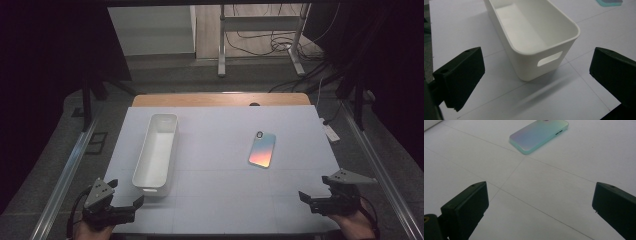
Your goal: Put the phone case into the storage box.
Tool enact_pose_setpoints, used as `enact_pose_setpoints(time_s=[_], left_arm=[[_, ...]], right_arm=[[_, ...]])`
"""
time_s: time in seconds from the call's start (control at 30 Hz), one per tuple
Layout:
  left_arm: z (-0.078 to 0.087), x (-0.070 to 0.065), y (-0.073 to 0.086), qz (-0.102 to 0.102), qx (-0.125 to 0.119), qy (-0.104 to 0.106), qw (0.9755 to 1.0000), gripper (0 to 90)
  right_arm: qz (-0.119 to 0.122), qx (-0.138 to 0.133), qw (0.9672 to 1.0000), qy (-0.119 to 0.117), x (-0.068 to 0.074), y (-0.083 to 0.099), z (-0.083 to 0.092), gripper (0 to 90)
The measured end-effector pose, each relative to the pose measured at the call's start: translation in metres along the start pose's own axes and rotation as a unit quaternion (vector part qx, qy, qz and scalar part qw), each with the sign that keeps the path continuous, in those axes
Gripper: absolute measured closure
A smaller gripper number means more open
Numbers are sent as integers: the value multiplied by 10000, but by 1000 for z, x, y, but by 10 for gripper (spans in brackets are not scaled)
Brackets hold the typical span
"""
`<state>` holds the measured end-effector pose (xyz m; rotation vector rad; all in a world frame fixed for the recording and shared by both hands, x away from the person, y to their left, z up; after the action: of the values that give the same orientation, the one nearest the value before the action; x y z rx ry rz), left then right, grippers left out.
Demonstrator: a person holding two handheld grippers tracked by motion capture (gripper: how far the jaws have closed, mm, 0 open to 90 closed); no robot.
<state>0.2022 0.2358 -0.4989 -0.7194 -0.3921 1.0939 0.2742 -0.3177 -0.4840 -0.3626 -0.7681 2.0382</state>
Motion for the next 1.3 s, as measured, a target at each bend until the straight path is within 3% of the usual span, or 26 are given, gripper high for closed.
enact_pose_setpoints(time_s=[0.3, 0.47, 0.93, 1.1, 1.3], left_arm=[[0, 0, 0, 26, 17, -37, 10000, 7], [0, -2, 1, -108, 42, -78, 9999, 7], [-1, -3, 0, -158, 55, -76, 9998, 7], [2, -1, 1, -61, -57, 4, 10000, 8], [2, -2, 0, -119, -38, -9, 9999, 10]], right_arm=[[23, 56, 10000, -63, 0, 0, -2, 7], [31, 63, 10000, -47, 0, -1, -2, 0], [26, 159, 9998, -88, 1, -2, -3, 0], [132, 198, 9997, -93, 4, -5, -5, 0], [262, 264, 9992, -132, 6, -11, -9, 0]])
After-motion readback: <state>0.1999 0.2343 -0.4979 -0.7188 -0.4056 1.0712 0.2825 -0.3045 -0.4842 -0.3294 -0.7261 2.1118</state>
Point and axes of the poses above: each handheld gripper's, and its own axes: z roughly backward along the jaws, y roughly out of its underside, x roughly to its left, the point moved 5 cm from there along -z, roughly forward along the jaws, and after that the axes turned 9 degrees about x, right-handed, at the moved point
